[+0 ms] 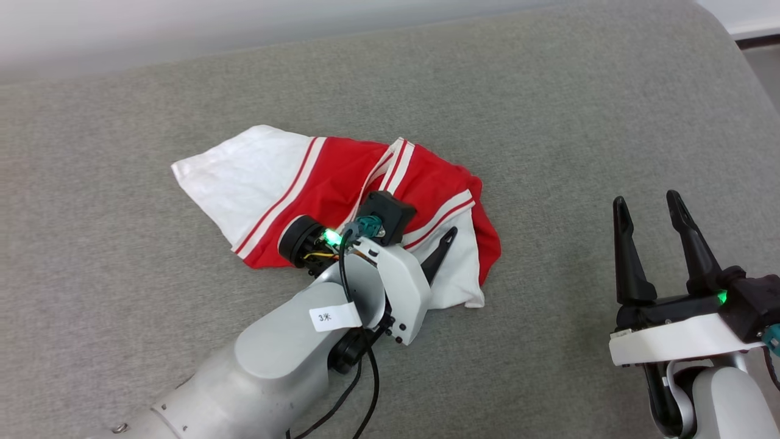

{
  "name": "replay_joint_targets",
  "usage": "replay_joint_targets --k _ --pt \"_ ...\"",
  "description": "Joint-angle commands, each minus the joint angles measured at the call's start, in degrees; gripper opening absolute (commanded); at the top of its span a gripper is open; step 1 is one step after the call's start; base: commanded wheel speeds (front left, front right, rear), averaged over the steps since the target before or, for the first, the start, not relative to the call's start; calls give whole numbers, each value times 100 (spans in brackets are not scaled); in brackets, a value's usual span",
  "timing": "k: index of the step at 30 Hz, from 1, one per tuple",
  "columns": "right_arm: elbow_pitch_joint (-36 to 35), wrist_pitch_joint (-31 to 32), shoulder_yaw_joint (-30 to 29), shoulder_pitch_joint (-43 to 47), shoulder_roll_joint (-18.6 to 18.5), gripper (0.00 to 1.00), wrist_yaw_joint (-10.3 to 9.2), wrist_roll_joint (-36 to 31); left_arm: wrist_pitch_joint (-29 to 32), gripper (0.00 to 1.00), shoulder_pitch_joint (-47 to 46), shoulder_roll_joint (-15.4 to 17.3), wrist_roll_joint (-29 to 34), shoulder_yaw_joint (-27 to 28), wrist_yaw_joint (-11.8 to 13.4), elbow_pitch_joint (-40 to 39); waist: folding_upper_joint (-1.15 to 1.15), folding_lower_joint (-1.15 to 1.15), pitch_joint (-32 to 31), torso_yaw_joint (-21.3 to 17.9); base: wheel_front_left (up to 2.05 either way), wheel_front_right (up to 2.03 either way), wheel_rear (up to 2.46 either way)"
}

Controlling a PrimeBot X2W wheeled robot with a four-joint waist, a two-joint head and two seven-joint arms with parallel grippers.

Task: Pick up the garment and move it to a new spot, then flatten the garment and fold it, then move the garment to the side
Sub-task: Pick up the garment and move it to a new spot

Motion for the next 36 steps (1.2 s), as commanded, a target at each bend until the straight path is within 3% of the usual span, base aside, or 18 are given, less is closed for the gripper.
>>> replay_joint_targets --k 1,10,14,19,26,32,36 --pt "15 -14 -3 -72 8 100 -6 -29 -56 100 -19 -1 5 -8 -35 40 0 0 -46 50 0 0 0" --pt "137 -14 -94 133 8 100 -6 -217 -724 100 30 -130 -80 204 -132 192 0 0 -604 559 0 0 0" --pt "183 -14 -111 219 8 100 -7 -276 -957 100 129 -25 -100 322 -90 46 0 0 -891 820 0 0 0" --pt "212 -14 -104 353 6 100 -7 -352 -1175 100 354 333 -68 486 31 -309 0 0 -1158 1114 0 0 0" --pt "235 -14 -95 514 7 100 -6 -353 -1368 100 972 1068 135 1007 427 -1108 0 0 -1351 1395 0 0 0" --pt "203 -14 -96 625 7 100 -7 -333 -1385 100 2012 1606 1025 1951 936 -2086 0 0 -1378 1552 0 0 0" --pt "196 -14 -92 654 5 100 -7 -363 -1381 100 2843 1581 1597 2657 1100 -2593 0 0 -1362 1599 0 0 0"
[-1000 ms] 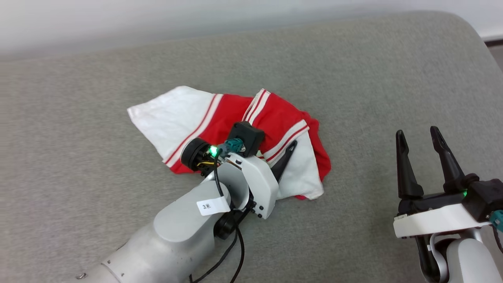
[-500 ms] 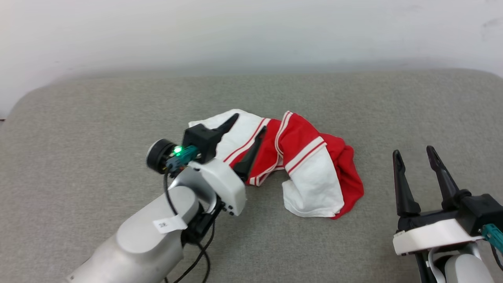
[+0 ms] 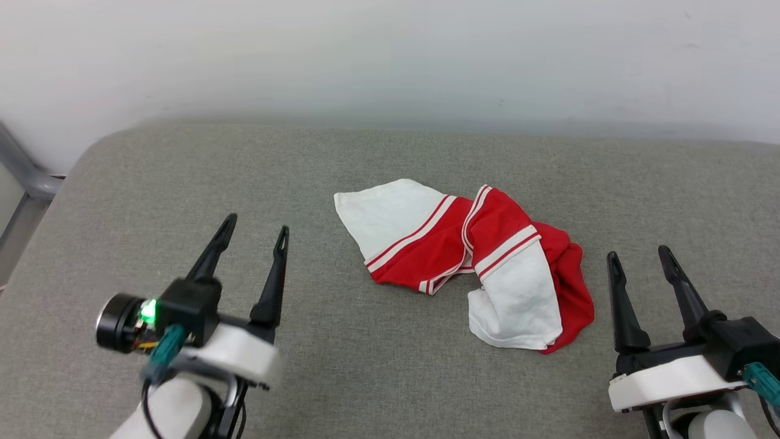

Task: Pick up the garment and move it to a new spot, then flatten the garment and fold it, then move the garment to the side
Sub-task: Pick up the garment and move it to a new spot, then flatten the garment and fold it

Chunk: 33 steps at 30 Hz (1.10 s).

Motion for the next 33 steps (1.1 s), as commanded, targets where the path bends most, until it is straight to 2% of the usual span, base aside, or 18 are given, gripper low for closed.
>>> replay_joint_targets --k 1,6,9,19,22,26,33 --pt "-12 -13 18 41 4 100 -6 -18 -13 100 235 -39 173 185 33 -98 0 1 7 0 0 0 0" --pt "-8 -13 55 64 4 100 -6 -17 -14 100 1070 -355 673 992 -37 -458 0 1 26 -20 0 0 0" --pt "-2 -14 68 57 4 100 -6 -24 -14 100 1383 -542 935 1308 -192 -508 0 1 47 -34 0 0 0" --pt "91 -14 322 -12 3 100 -6 -354 -14 100 1511 -1072 1451 1948 -807 -352 0 1 152 -57 0 0 0" --pt "414 6 712 -81 -42 100 -4 -571 -15 100 1553 -1228 1555 2081 -945 -324 0 1 175 -46 0 0 0" --pt "735 630 1269 -293 -230 100 -6 -383 -15 100 1630 -1421 1692 2210 -1134 -292 0 1 253 -3 0 0 0" --pt "888 2331 2035 -802 -608 100 -8 330 -15 100 1524 -1736 1901 2397 -1411 -204 0 1 462 170 0 0 0"
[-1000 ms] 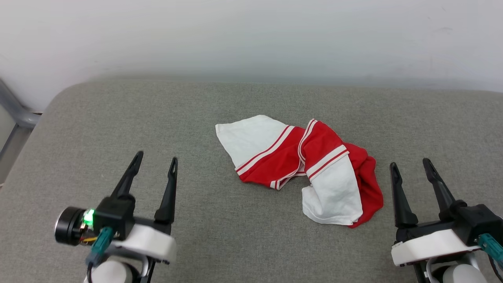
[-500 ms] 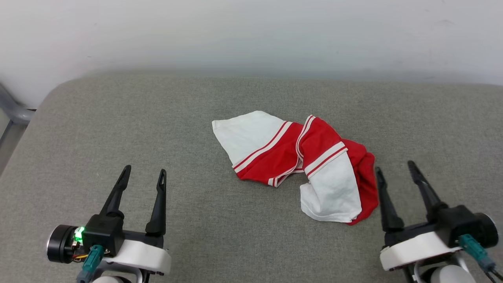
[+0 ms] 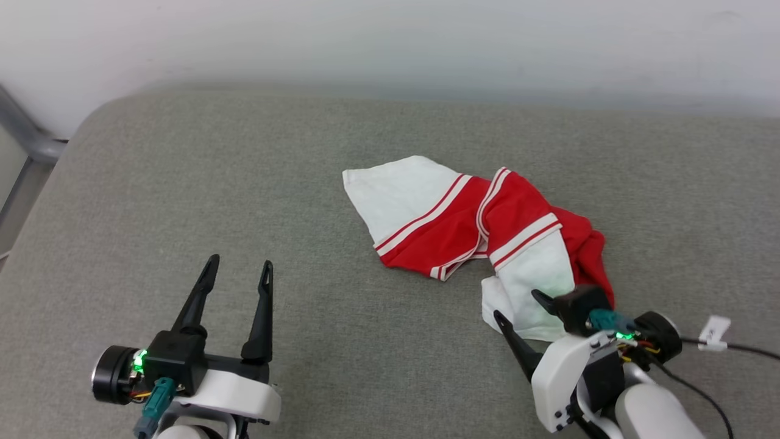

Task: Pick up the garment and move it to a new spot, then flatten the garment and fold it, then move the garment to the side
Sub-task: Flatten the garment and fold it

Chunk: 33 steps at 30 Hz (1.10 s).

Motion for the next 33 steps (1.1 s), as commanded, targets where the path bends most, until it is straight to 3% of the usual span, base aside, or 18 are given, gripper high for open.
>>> replay_joint_targets --k 1,8,17,18,19,20,33 --pt "17 70 12 -78 -58 100 -8 33 -15 100 -52 -32 29 12 -33 9 0 0 65 66 0 0 0" --pt "302 1483 152 -515 -350 100 -7 289 -15 100 -166 -342 241 111 -310 133 0 0 311 439 0 0 0" --pt "693 2101 373 -451 -325 100 -3 477 -15 100 -222 -538 393 247 -497 238 0 0 456 756 0 0 0" --pt "749 2128 409 -431 -304 89 3 513 -15 100 -217 -550 413 259 -513 249 0 0 458 771 0 0 0" --pt "802 2154 446 -405 -299 36 3 531 -15 100 -210 -559 434 273 -522 259 0 0 458 780 0 0 0" --pt "844 2148 466 -390 -300 0 3 543 -15 100 -200 -568 447 290 -535 263 0 0 455 783 0 0 0" --pt "750 1913 614 -342 -566 0 -8 790 -15 100 -61 -663 591 550 -618 284 0 0 146 316 0 0 0"
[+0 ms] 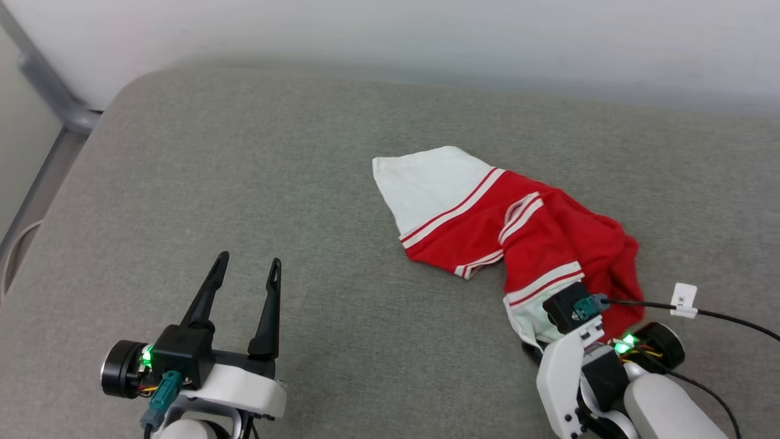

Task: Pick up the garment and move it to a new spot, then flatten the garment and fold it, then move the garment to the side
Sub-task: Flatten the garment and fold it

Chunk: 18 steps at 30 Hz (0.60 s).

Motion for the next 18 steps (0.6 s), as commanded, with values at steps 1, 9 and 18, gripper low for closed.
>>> replay_joint_targets --k 1,9,18 --pt "19 92 3 179 -131 0 -10 56 -15 100 68 -23 26 39 -10 2 0 0 -107 -139 0 0 0" --pt "-783 716 -379 622 -978 0 -10 491 -15 100 195 -47 87 150 -34 -20 0 0 -262 -632 0 0 0" --pt "-1080 1277 -1965 941 -1661 0 -9 793 -15 100 96 -72 142 148 -97 10 0 0 -115 -838 0 0 0"
